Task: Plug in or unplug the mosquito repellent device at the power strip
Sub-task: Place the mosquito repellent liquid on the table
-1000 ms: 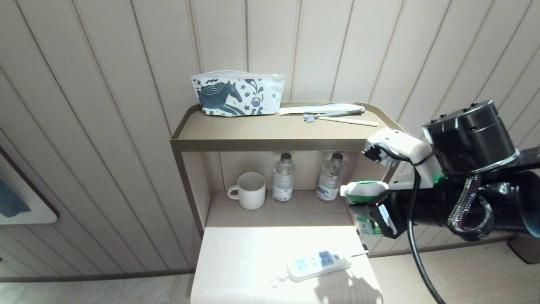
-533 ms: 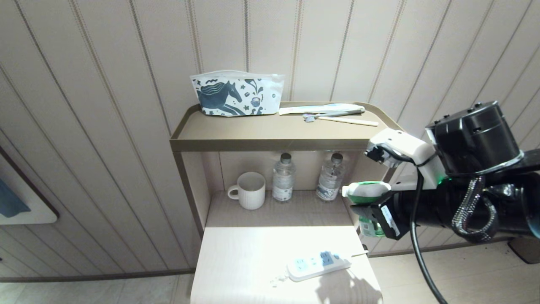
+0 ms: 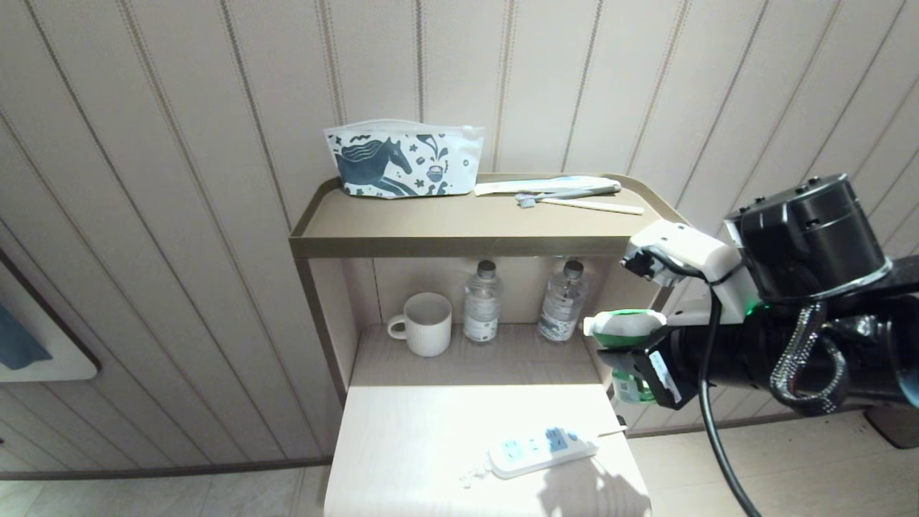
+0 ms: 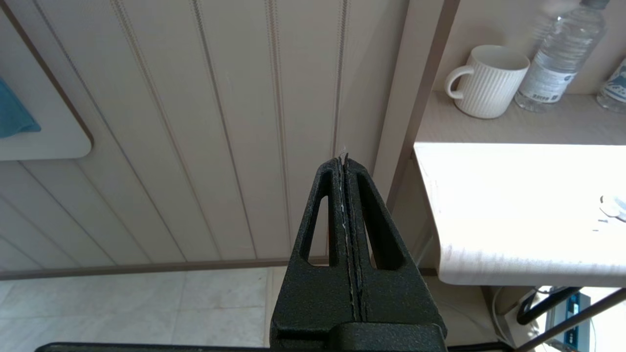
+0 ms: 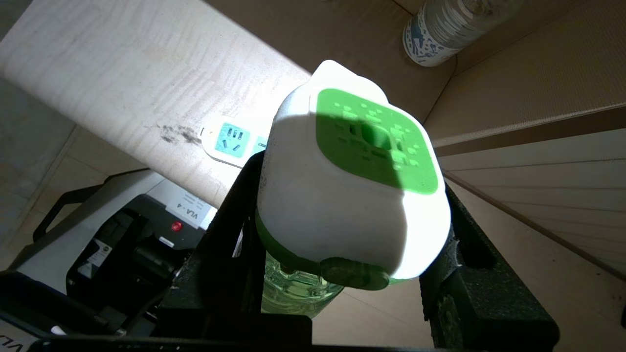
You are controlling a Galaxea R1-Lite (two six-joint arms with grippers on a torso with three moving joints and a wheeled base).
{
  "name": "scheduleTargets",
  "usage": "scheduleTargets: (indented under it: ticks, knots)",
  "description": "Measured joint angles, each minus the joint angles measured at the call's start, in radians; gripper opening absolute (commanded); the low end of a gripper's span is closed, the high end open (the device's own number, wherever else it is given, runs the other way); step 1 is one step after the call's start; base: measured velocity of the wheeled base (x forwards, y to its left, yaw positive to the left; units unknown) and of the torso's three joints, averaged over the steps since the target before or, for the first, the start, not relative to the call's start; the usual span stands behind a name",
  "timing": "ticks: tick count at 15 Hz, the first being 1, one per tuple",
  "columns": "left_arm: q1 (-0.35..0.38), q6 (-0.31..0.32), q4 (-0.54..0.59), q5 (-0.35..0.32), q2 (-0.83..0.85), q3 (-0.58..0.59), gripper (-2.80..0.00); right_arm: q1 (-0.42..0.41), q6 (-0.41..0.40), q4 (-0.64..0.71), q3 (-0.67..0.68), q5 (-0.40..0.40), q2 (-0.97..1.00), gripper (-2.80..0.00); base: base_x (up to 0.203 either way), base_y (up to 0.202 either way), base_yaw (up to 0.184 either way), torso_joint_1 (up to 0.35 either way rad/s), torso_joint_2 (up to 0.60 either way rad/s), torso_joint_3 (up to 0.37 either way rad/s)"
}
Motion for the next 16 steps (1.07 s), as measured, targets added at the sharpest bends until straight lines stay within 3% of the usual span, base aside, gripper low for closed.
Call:
scheduleTargets:
  ticks: [9, 16]
  knots:
    - [0.0, 0.0, 0.0, 0.0, 0.0, 0.0, -2.8, 0.0, 0.0, 0.0, -0.002, -0.013, -0.01, -2.8, 0.0, 0.0, 0.0, -0.16, 0.35, 0.184]
    - [0.0, 0.0, 0.0, 0.0, 0.0, 0.0, -2.8, 0.0, 0.0, 0.0, 0.0, -0.013, -0.017, -2.8, 0.0, 0.0, 0.0, -0.24, 0.54, 0.293]
